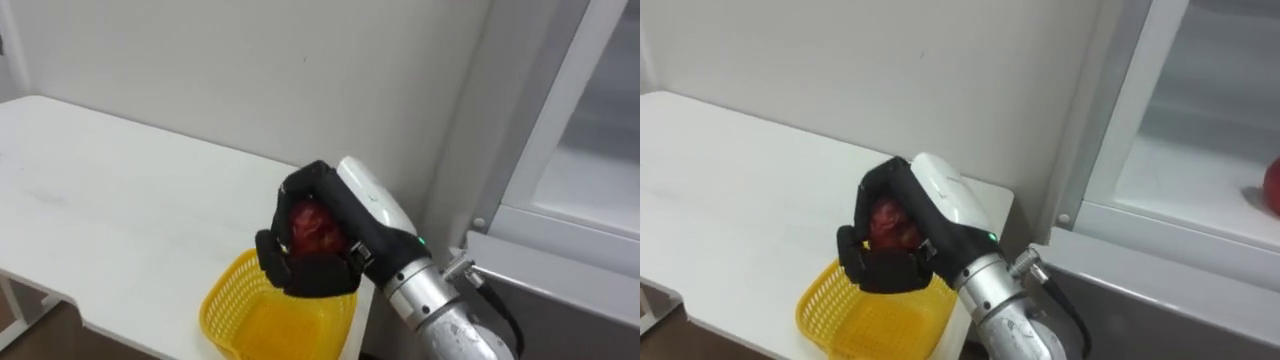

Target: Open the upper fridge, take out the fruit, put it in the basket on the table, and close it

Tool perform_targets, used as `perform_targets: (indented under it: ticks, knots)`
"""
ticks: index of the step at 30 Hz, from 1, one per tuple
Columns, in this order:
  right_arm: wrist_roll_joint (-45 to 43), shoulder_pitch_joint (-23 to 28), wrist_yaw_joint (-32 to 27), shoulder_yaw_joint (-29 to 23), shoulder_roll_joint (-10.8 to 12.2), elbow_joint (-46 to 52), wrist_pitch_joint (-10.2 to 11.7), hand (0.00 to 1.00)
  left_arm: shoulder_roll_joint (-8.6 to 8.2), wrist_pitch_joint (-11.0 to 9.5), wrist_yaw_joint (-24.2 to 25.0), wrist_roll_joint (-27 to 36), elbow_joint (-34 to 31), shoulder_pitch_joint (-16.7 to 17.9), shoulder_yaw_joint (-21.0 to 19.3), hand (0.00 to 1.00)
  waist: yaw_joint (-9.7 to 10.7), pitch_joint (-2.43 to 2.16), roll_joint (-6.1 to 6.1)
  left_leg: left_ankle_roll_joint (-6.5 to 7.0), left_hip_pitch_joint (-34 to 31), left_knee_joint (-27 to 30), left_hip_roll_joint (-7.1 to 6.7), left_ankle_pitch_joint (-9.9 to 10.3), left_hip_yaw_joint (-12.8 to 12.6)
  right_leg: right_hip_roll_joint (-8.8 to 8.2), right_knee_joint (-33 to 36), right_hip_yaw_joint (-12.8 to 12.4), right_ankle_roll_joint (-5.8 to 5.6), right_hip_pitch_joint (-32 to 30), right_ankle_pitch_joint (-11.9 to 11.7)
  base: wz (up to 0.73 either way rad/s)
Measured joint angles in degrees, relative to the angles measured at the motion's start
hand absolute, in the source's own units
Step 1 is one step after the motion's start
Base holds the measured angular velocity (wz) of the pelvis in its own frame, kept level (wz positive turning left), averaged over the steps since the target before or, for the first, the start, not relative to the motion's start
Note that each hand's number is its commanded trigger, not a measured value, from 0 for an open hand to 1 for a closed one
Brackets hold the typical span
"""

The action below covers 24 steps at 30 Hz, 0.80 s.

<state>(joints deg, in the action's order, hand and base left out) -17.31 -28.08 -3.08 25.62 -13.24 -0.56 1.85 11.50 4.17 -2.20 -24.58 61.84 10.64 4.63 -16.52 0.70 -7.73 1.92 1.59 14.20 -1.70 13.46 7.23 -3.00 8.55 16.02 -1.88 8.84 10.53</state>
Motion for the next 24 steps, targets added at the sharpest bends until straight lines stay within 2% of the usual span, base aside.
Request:
perform_targets:
  ticks: [3, 9, 10, 22, 23, 24]
  knots:
    - [0.03, 0.0, -0.96, 0.11, 0.0, -3.39, 0.18, 1.0, 0.34, 0.01, 0.01, 0.02, 0.23, -0.2, 0.03, 0.0, -1.1, 0.07, -0.6, -0.08, 0.09, -0.58, -0.01, -0.22, 0.29, -0.08, -0.04, 1.68, 0.0, 0.1, 0.0, 0.06]
    - [0.0, 0.0, -1.1, 0.26, 0.02, -9.12, 0.01, 1.0, 0.55, 0.53, 0.52, -0.27, 0.27, -0.16, -0.01, 0.0, -1.37, 0.39, -1.88, -0.11, -0.6, -0.68, -0.07, -0.3, 0.69, -0.12, -0.83, 1.42, 0.01, -0.17, -0.01, 0.04]
    - [-0.02, 0.0, -1.1, 0.25, 0.01, -9.64, 0.01, 1.0, 0.56, 0.58, 0.7, -0.34, 0.23, -0.01, -0.05, 0.0, -1.45, 0.33, -2.02, -0.13, -0.98, -0.62, -0.07, -0.33, 0.69, -0.11, -0.83, 1.45, 0.01, -0.67, -0.01, 0.0]
    - [-1.17, 0.02, -2.71, 1.58, 0.08, -14.69, -0.07, 1.0, 0.77, 0.49, 1.6, -0.34, -1.08, 0.03, 0.02, 0.0, -1.39, 0.37, -2.14, -0.24, -1.69, -0.62, -0.13, -0.43, 0.92, 0.07, -0.83, 1.45, 0.01, -1.08, -0.01, 0.0]
    - [-1.18, 0.02, -2.77, 1.95, 0.06, -14.73, -0.07, 0.94, 0.81, 0.49, 1.59, -0.34, -1.25, 0.1, 0.02, 0.0, -1.39, 0.37, -2.15, -0.25, -1.69, -0.62, -0.14, -0.43, 0.93, 0.08, -0.83, 1.47, 0.01, -1.06, -0.01, 0.04]
    - [-1.18, 0.04, -2.76, 2.6, 0.07, -14.77, -0.07, 0.71, 0.86, 0.49, 1.59, -0.34, -1.35, 0.1, 0.02, 0.0, -1.4, 0.38, -2.15, -0.25, -1.69, -0.62, -0.16, -0.43, 0.98, 0.1, -0.83, 1.48, 0.01, -1.03, -0.01, 0.03]
